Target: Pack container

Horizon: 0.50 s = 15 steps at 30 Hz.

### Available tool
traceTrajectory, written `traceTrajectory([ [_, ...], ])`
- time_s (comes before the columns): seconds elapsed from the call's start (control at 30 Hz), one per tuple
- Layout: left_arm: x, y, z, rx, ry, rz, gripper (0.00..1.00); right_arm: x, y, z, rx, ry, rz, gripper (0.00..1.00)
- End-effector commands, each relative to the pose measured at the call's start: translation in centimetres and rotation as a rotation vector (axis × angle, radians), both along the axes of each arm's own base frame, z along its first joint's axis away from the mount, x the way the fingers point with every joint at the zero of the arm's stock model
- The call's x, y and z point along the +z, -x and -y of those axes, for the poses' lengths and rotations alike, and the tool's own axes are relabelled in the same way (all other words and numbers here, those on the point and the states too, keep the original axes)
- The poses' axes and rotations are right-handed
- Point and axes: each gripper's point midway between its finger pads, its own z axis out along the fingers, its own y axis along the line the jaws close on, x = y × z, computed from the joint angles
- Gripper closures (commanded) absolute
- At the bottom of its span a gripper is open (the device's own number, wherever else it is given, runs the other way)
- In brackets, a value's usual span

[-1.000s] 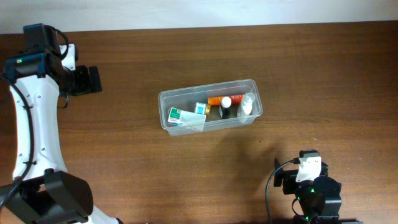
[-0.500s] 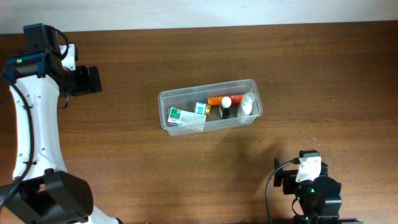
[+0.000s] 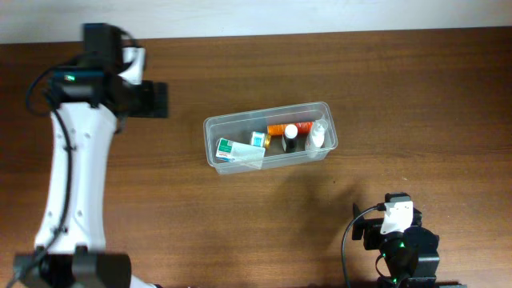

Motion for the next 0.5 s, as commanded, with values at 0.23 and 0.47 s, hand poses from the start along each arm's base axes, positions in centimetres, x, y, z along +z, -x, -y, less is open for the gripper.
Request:
traceTrajectory([
  [0.23, 8.8, 3.5, 1.2, -0.097, -0.069, 0.399, 0.01, -0.1, 0.0, -0.1, 0.008, 0.001, 0.004, 0.02],
  [0.47, 5.7, 8.9, -0.6, -0.064, -0.025, 0.511, 0.00, -0.1, 0.0, -0.1, 0.008, 0.002, 0.004, 0.02],
])
